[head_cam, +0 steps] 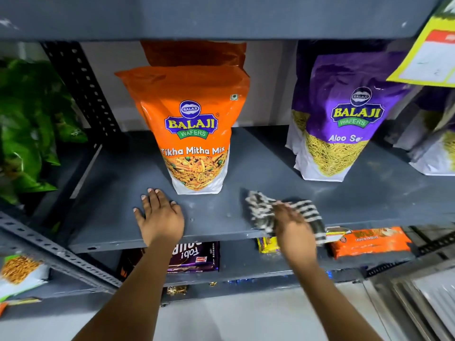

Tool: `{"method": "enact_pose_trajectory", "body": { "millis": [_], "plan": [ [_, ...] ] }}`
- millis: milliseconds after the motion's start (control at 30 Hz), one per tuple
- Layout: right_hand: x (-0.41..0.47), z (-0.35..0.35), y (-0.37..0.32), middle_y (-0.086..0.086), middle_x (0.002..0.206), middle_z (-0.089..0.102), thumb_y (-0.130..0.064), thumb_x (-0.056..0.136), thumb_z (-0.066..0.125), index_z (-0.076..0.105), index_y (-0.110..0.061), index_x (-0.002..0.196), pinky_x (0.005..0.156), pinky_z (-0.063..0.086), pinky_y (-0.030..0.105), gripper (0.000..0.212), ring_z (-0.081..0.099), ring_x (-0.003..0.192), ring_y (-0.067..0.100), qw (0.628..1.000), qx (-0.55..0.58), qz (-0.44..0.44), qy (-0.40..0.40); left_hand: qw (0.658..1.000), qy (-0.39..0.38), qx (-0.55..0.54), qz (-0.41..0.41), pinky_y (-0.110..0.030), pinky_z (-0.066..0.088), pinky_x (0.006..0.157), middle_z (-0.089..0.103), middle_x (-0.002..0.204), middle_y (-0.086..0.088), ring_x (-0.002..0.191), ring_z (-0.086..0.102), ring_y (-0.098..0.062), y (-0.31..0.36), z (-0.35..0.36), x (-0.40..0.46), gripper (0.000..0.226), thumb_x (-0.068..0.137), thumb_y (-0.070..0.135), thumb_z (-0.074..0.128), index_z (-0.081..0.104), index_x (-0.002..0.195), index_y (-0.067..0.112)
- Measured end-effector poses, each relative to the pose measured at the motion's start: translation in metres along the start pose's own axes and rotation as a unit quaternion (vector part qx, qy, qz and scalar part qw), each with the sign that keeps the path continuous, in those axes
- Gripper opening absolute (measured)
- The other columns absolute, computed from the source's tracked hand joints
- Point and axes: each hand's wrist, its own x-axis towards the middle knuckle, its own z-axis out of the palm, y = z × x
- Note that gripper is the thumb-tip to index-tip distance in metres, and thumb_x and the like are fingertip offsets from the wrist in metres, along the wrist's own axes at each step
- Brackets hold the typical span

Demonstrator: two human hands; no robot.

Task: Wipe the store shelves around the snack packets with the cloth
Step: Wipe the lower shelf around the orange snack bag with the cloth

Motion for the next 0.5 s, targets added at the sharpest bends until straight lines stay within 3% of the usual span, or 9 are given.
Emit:
{"method": "enact_pose_trajectory", "body": {
  "millis": [133, 200, 233, 333, 367, 433, 500],
  "plan": [
    [0.006, -0.039, 0.062, 0.028, 0.099, 0.068, -0.001, 0.085, 0.042, 0.06, -0.003, 0.1, 0.066, 0.049, 0.041, 0.024, 0.065, 0.087, 0.044, 0.982, 0.01, 0.188, -0.013, 1.0, -0.007, 0.003, -0.005, -0.05, 0.002, 0.117, 0.005, 0.158, -0.012, 0.145, 0.002, -0.027, 0.002, 0.0, -0.001, 0.056, 0.098, 0.027, 0.019, 0.009, 0.147, 0.004],
    [0.014, -0.05, 0.063, 0.034, 0.1, 0.066, -0.005, 0.09, 0.039, 0.059, 0.0, 0.101, 0.066, 0.043, 0.038, 0.024, 0.063, 0.09, 0.047, 0.959, 0.037, 0.281, -0.001, 1.0, -0.009, 0.004, -0.008, -0.05, 0.002, 0.117, 0.005, 0.158, -0.012, 0.145, 0.002, -0.028, 0.004, -0.001, 0.0, 0.056, 0.098, 0.027, 0.019, 0.008, 0.147, 0.003],
    [0.018, -0.049, 0.048, 0.034, 0.099, 0.067, -0.006, 0.091, 0.037, 0.059, 0.001, 0.101, 0.065, 0.04, 0.036, 0.025, 0.064, 0.089, 0.046, 0.959, 0.047, 0.28, 0.01, 1.0, -0.01, 0.005, -0.01, -0.05, 0.002, 0.117, 0.005, 0.158, -0.012, 0.145, 0.003, -0.028, 0.004, -0.001, -0.001, 0.056, 0.098, 0.027, 0.019, 0.008, 0.147, 0.003],
    [0.015, -0.021, -0.043, 0.023, 0.105, 0.069, -0.003, 0.091, 0.037, 0.058, -0.003, 0.108, 0.069, 0.048, 0.036, 0.028, 0.067, 0.094, 0.036, 0.992, 0.066, 0.104, -0.036, 1.0, -0.008, 0.009, -0.005, -0.05, 0.003, 0.117, 0.006, 0.158, -0.012, 0.145, 0.003, -0.028, 0.003, -0.001, -0.001, 0.056, 0.098, 0.027, 0.019, 0.008, 0.147, 0.003],
    [0.007, -0.012, -0.072, 0.02, 0.114, 0.067, -0.001, 0.089, 0.039, 0.058, -0.005, 0.113, 0.081, 0.051, 0.037, 0.031, 0.065, 0.103, 0.034, 0.994, 0.07, 0.031, -0.073, 1.0, -0.01, 0.008, -0.004, -0.05, 0.002, 0.117, 0.005, 0.158, -0.012, 0.145, 0.002, -0.028, 0.002, -0.001, -0.001, 0.056, 0.098, 0.027, 0.019, 0.008, 0.147, 0.003],
    [-0.001, 0.001, -0.087, 0.017, 0.132, 0.058, 0.0, 0.087, 0.042, 0.055, -0.008, 0.124, 0.101, 0.045, 0.037, 0.04, 0.056, 0.121, 0.031, 0.992, 0.068, -0.077, -0.069, 1.0, -0.015, 0.007, -0.002, -0.05, 0.002, 0.117, 0.004, 0.158, -0.012, 0.145, 0.002, -0.027, 0.0, -0.001, -0.001, 0.056, 0.098, 0.027, 0.018, 0.007, 0.147, 0.004],
    [0.006, 0.001, -0.05, 0.017, 0.13, 0.06, -0.003, 0.088, 0.041, 0.051, -0.01, 0.127, 0.097, 0.046, 0.037, 0.041, 0.058, 0.117, 0.032, 0.997, 0.02, -0.039, -0.062, 1.0, -0.012, 0.009, -0.001, -0.049, 0.002, 0.117, 0.004, 0.158, -0.011, 0.145, 0.001, -0.027, 0.0, -0.001, 0.0, 0.056, 0.098, 0.027, 0.018, 0.007, 0.147, 0.004]
  ]
}}
